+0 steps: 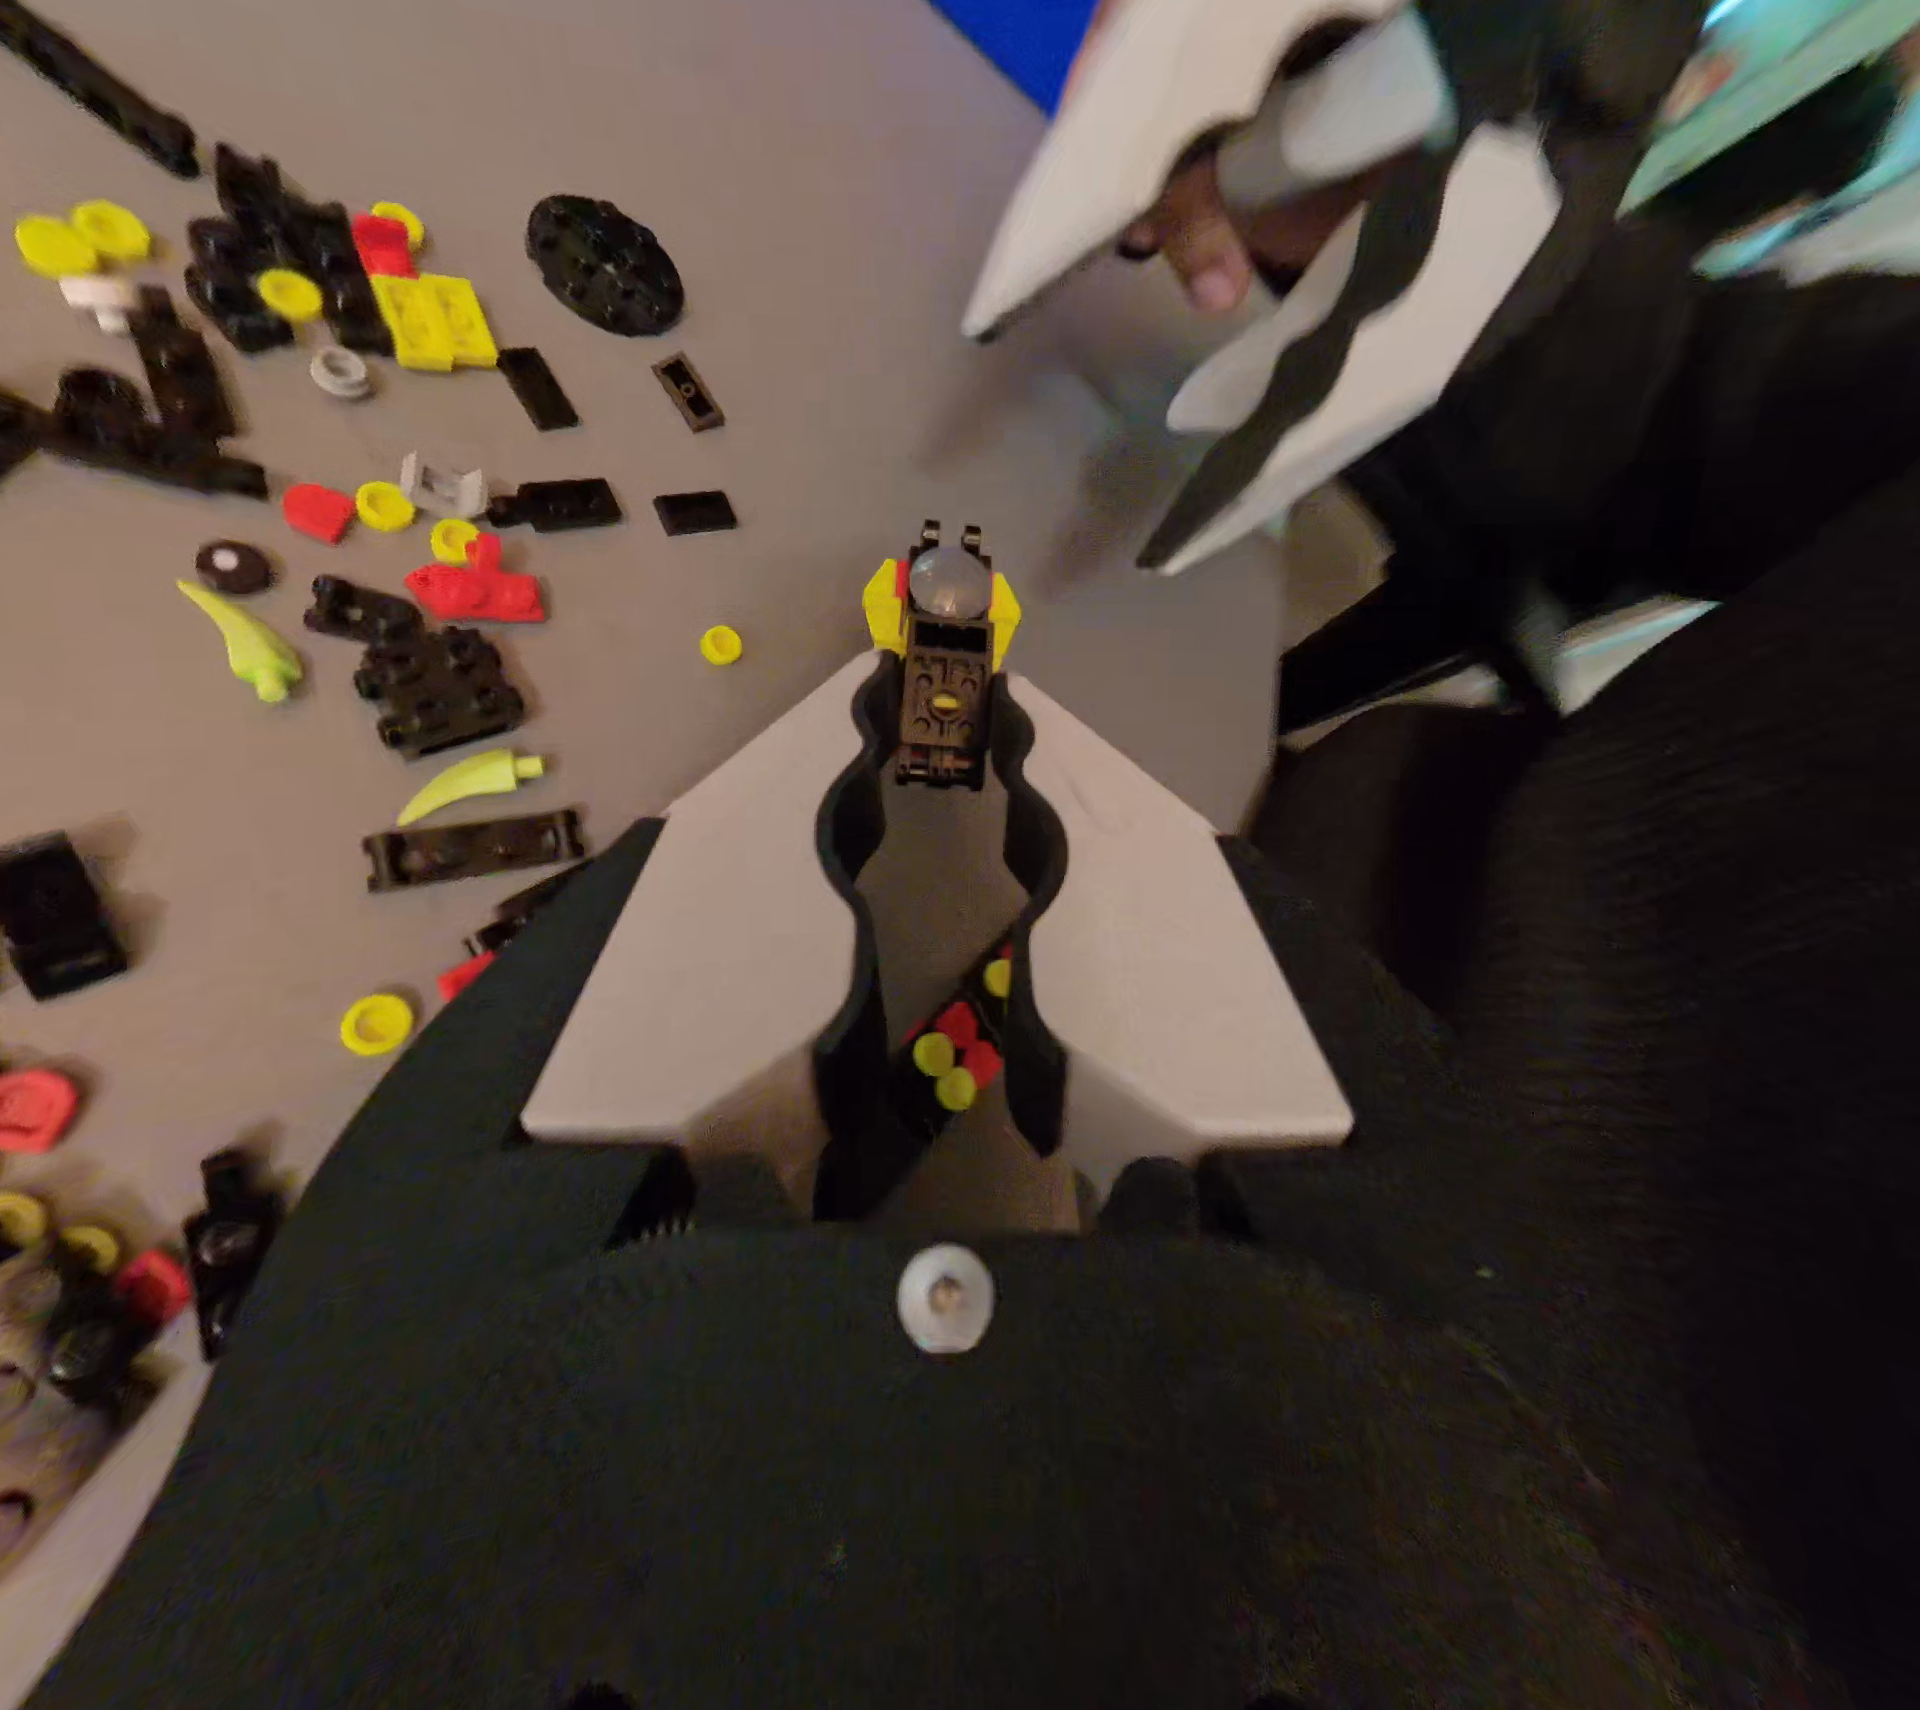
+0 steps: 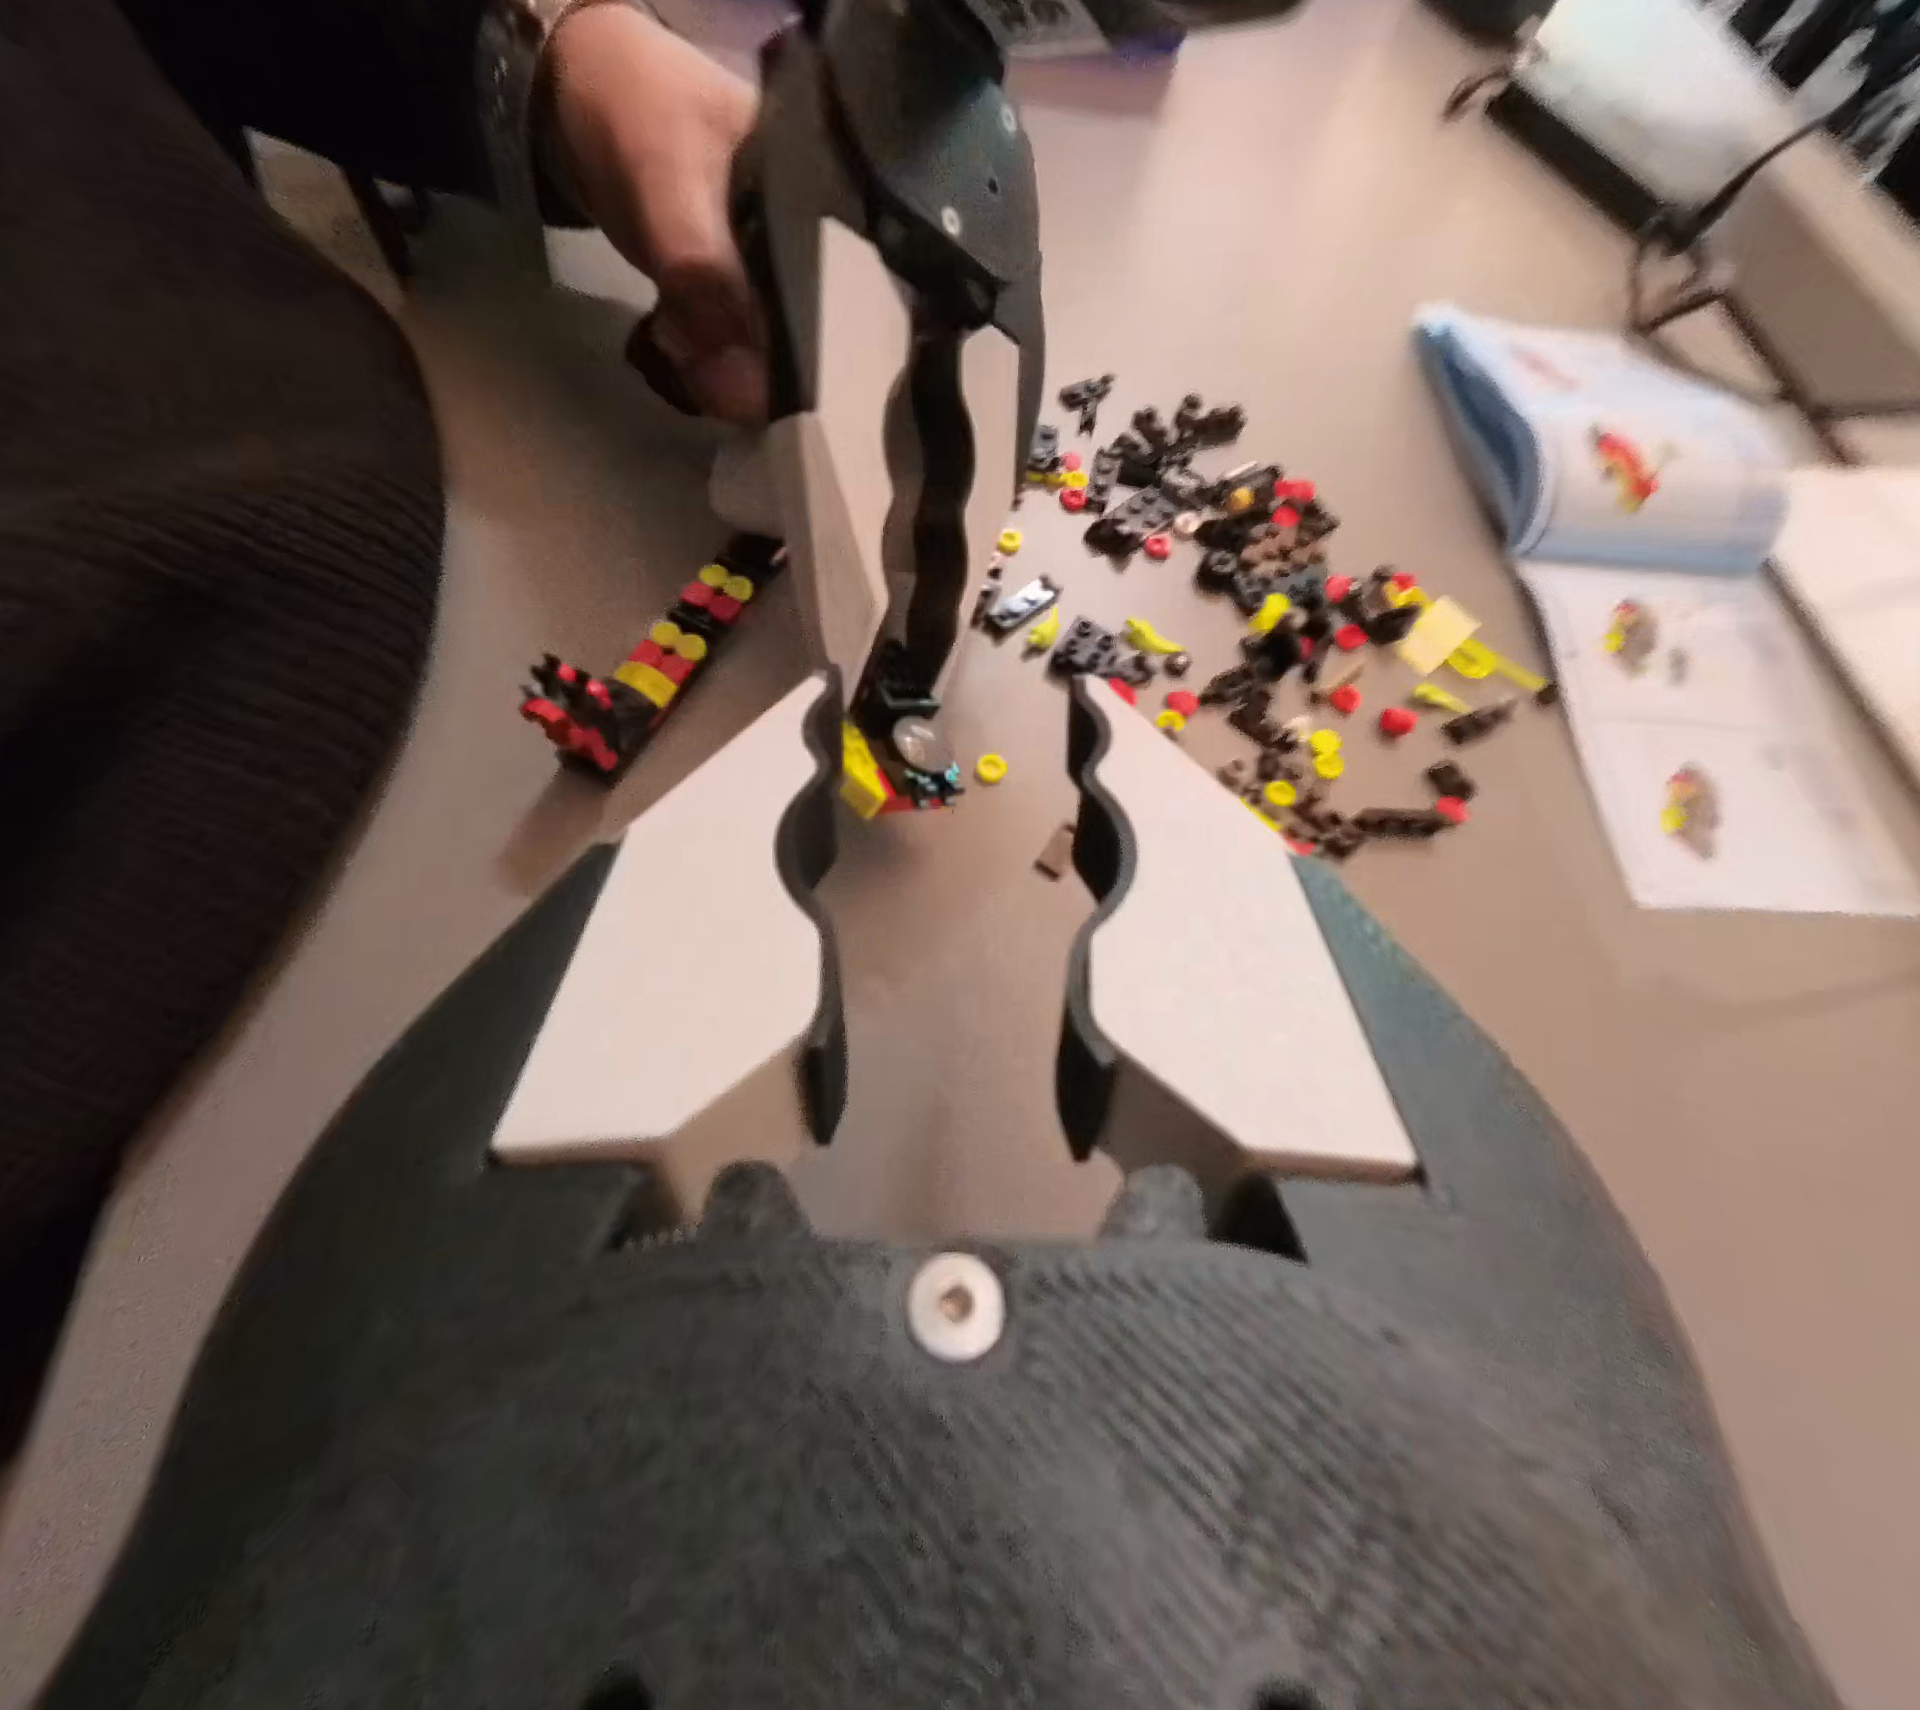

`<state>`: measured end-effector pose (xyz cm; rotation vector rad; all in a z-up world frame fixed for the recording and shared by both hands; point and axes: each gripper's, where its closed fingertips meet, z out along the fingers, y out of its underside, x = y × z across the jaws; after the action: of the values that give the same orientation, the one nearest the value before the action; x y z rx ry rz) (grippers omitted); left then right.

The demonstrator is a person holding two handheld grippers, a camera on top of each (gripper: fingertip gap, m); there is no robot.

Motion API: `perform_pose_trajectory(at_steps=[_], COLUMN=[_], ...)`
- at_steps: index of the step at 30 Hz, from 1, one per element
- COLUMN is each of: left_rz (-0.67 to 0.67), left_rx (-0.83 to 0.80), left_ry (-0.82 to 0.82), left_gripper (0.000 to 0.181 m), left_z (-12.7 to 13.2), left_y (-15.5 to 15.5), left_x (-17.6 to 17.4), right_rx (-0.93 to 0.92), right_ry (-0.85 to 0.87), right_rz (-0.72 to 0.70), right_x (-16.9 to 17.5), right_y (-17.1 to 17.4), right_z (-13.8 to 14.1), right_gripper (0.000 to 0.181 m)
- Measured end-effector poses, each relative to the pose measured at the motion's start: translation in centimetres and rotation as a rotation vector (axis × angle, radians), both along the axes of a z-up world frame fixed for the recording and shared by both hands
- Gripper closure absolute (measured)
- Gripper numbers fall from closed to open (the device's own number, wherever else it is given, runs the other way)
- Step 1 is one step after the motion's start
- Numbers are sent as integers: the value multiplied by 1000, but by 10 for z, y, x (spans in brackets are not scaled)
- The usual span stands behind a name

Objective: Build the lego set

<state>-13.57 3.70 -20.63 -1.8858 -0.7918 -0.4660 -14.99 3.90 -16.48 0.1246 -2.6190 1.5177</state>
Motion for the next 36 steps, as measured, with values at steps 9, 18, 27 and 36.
perform_pose_trajectory(at_steps=[9,18,27,36], left_rz=[-19,-148,-140,-112], left_rx=[228,177,156,132], left_ry=[-412,-489,-485,-503], left_gripper=[167,166,167,168], left_z=[16,13,11,4], left_y=[-2,5,7,8], left_x=[11,39,40,39], right_rx=[206,293,374,453], right_ry=[221,287,321,381], right_rz=[81,238,255,257], right_x=[19,46,48,46], right_y=[-1,0,2,4], right_z=[-20,-31,-42,-52], right_gripper=[131,159,161,163])
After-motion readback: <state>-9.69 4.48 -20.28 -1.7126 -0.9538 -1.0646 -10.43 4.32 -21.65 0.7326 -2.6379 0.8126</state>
